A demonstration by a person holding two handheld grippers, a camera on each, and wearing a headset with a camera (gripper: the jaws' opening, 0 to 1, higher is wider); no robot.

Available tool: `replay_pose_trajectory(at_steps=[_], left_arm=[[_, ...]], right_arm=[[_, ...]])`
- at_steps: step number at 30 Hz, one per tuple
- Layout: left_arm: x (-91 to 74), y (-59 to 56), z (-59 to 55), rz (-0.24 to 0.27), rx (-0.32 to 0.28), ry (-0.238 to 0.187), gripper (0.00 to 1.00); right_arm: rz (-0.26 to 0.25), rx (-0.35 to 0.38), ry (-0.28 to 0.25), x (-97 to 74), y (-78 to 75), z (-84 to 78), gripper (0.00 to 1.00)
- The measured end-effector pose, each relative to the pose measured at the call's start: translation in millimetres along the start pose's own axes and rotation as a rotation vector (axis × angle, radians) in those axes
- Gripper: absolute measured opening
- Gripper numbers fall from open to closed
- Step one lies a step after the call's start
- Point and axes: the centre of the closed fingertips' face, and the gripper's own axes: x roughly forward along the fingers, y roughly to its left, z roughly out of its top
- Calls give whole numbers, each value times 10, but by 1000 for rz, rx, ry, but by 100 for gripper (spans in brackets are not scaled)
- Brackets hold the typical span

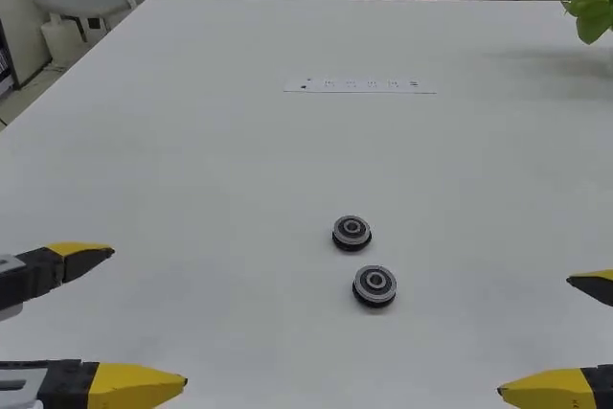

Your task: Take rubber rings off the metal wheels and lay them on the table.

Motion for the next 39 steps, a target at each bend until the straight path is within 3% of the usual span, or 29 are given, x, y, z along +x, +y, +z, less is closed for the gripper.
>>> replay_pose_trajectory(at_steps=[14, 39], left_arm=[[-36, -4, 62, 3, -5, -34, 100], [-91, 42, 25, 1, -46, -52, 100]], right_arm=[[1, -1, -10, -11, -6, -3, 100], [5, 10, -31, -29, 5, 0, 100]])
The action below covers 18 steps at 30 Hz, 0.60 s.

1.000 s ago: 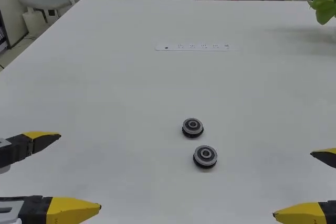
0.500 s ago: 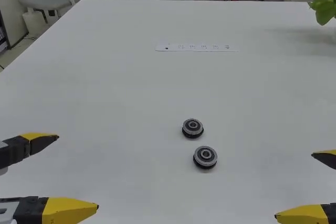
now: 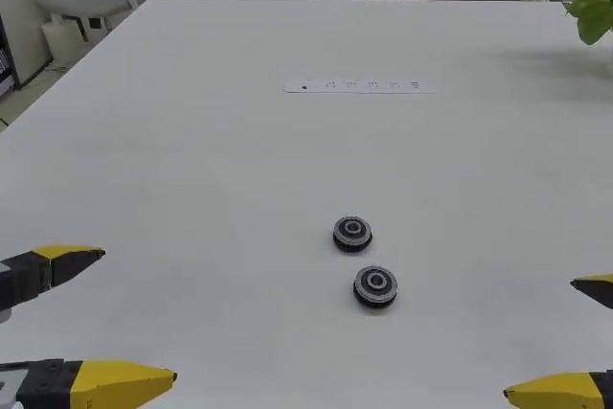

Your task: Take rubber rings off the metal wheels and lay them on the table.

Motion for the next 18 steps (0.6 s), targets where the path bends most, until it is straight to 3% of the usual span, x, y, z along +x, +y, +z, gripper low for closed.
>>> replay_pose_trajectory(at_steps=[18], left_arm=[[-19, 13, -2, -4, -4, -5, 100]], right_arm=[[-8, 2, -2, -18, -25, 2, 100]])
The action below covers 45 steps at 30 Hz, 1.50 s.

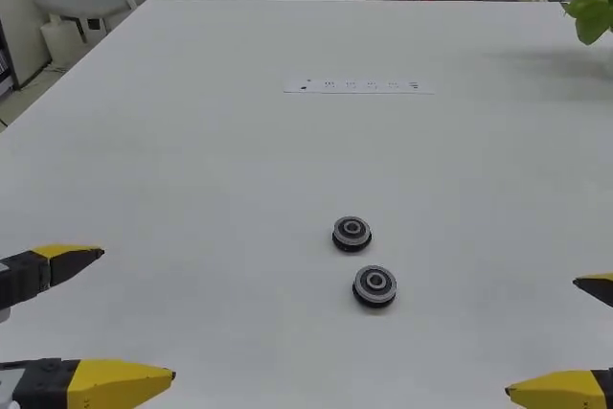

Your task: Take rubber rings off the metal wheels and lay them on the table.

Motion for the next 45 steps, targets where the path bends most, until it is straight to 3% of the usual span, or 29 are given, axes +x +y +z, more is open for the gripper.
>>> replay_pose_trajectory(at_steps=[16, 22, 27, 33, 37, 40, 45], left_arm=[[3, 29, 30, 2, 17, 5, 100], [86, -42, 172, -20, 32, -8, 100], [106, -45, 171, -28, 61, 24, 100], [94, -48, 279, -35, 81, -4, 98], [98, -2, 336, -15, 211, 13, 97], [116, -10, 385, -20, 203, 9, 99], [149, -50, 543, -43, 223, -31, 100]], right_arm=[[5, 2, -5, 2, 20, 34, 100], [5, 2, -7, 2, 16, 51, 100], [8, 3, -16, 14, 13, 84, 100], [12, -6, -11, 57, 17, 101, 100], [14, -25, -18, 82, 17, 157, 100], [18, -33, -25, 93, 18, 201, 99], [20, -53, -31, 118, 1, 281, 99]])
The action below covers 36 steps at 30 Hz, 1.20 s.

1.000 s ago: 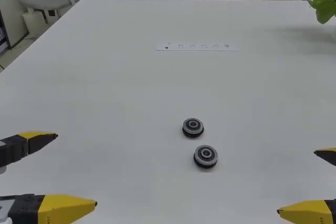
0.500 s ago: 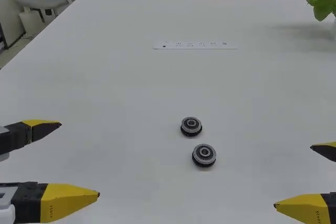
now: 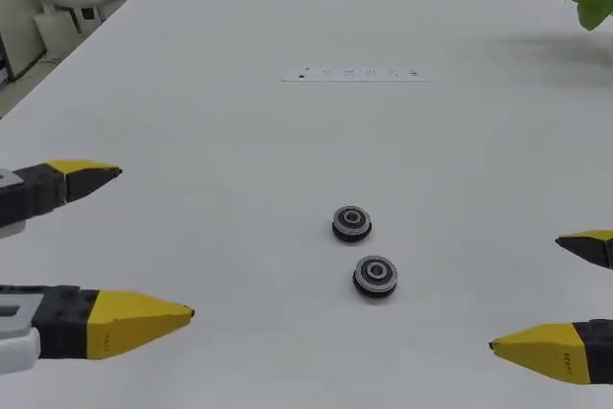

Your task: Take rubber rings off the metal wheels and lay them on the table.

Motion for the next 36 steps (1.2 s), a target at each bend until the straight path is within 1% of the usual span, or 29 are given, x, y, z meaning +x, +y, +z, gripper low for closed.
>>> replay_pose_trajectory(at_steps=[2, 5, 9, 13, 16, 19, 20, 21, 24, 25, 27, 32, 34, 35, 36], left_arm=[[10, 2, 19, -6, 13, 0, 100], [26, 4, 37, -15, 32, 10, 100], [58, 26, 114, -17, 59, 10, 100], [95, 61, 245, -19, 85, -6, 100], [126, 106, 324, -14, 109, -4, 99], [152, 139, 438, -15, 141, -13, 99], [157, 146, 468, -15, 151, -15, 99], [166, 156, 512, -16, 163, -21, 99], [189, 174, 609, -21, 181, -33, 99], [194, 175, 622, -22, 183, -34, 99], [229, 178, 695, -31, 204, -40, 99], [324, 181, 841, -55, 229, -59, 98], [356, 180, 873, -62, 237, -65, 98], [406, 184, 900, -69, 240, -68, 97], [448, 183, 906, -76, 244, -64, 97]], right_arm=[[2, -6, -1, 9, -4, 19, 99], [5, -16, 1, 12, -7, 37, 98], [5, -28, -6, 8, -33, 124, 98], [-6, -51, -39, -11, -84, 315, 98], [-11, -67, -68, -13, -115, 465, 97], [-7, -80, -91, 0, -129, 610, 96], [-5, -86, -95, 5, -127, 643, 96], [-1, -95, -101, 19, -157, 679, 96], [9, -112, -117, 41, -146, 786, 95], [10, -114, -119, 44, -144, 800, 95], [14, -130, -130, 61, -157, 888, 94], [24, -154, -153, 98, -182, 1066, 94], [25, -160, -155, 111, -194, 1100, 93], [28, -171, -152, 126, -191, 1147, 93], [37, -188, -161, 131, -168, 1202, 93]])
